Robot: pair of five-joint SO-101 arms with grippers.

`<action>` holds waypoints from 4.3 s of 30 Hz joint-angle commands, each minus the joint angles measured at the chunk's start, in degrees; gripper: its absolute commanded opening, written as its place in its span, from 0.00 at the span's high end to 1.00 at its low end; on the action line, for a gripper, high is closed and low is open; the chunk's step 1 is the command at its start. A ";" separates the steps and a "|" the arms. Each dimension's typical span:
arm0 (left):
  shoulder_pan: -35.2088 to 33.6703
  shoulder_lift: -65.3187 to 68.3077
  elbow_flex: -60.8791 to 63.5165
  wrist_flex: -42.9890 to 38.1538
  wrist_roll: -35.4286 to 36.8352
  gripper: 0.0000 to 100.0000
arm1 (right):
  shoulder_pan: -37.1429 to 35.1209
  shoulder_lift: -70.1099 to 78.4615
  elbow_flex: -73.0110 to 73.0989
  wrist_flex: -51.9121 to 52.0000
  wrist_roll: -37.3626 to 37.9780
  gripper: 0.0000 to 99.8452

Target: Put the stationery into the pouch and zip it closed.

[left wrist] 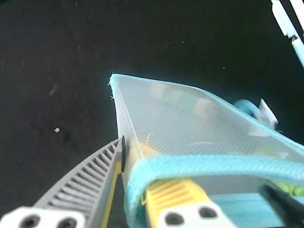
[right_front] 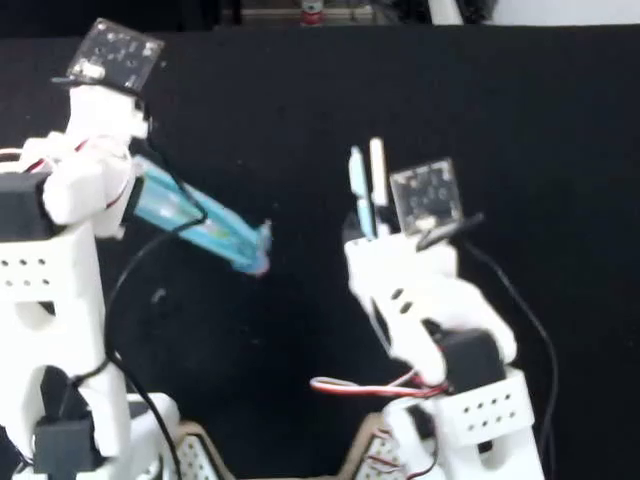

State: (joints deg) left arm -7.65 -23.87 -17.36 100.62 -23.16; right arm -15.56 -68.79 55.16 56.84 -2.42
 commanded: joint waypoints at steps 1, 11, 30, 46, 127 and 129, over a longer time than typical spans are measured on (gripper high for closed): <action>0.22 -0.18 3.12 -0.97 5.98 0.97 | -0.62 -1.10 -0.31 -1.14 0.62 0.87; 0.92 -0.88 13.76 -6.86 14.33 0.97 | -0.79 -1.19 -0.66 -0.70 0.62 0.87; 6.64 -0.97 30.46 -11.60 18.64 0.97 | -9.05 1.27 -14.20 2.20 6.33 0.87; 0.57 -3.08 41.36 -18.55 22.42 0.97 | 4.57 29.67 -24.75 2.11 -3.25 0.87; 0.57 -15.30 49.19 -23.12 22.77 0.97 | 17.76 134.02 -143.69 44.48 9.41 0.99; 0.57 -15.30 49.19 -23.03 22.77 0.97 | 17.93 134.02 -142.81 44.48 9.41 0.99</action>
State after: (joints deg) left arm -7.65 -39.60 29.85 78.29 -1.10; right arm 1.49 66.51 -85.41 99.21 6.20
